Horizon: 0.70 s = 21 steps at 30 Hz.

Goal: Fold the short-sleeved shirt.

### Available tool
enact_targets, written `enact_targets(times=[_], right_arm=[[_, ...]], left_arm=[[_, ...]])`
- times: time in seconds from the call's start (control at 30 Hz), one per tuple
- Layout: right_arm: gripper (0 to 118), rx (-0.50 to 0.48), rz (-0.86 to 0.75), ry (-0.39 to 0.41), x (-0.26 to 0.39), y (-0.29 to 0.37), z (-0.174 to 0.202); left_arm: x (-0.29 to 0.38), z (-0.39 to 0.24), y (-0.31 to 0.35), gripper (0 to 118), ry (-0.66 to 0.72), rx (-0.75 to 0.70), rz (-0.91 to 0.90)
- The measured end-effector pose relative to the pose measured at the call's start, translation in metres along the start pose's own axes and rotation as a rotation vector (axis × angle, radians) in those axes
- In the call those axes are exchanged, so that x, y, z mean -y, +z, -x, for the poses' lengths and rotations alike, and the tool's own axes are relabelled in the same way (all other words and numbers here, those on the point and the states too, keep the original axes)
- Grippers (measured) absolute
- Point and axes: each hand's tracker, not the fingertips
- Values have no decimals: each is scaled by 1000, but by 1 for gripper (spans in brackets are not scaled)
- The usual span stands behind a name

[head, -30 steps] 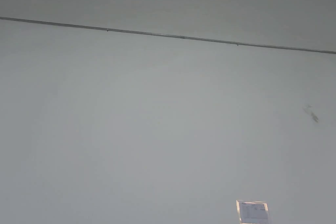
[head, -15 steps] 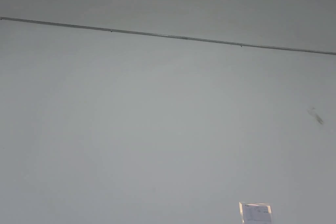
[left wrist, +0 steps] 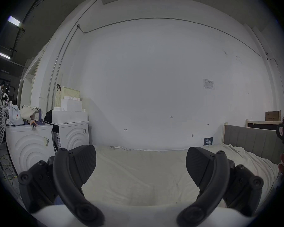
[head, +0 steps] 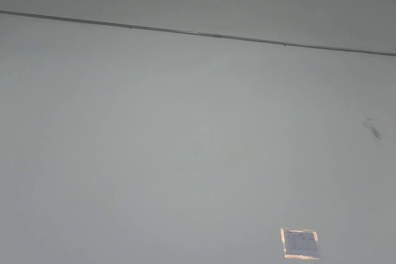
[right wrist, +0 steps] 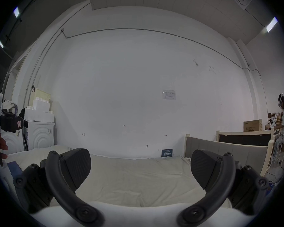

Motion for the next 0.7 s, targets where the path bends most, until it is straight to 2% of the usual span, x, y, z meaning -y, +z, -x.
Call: enact_targets(times=[0.7], right_arm=[[118, -8, 15, -12, -1, -2, 1]], left_arm=[[1, 2, -1, 113, 9, -3, 1]])
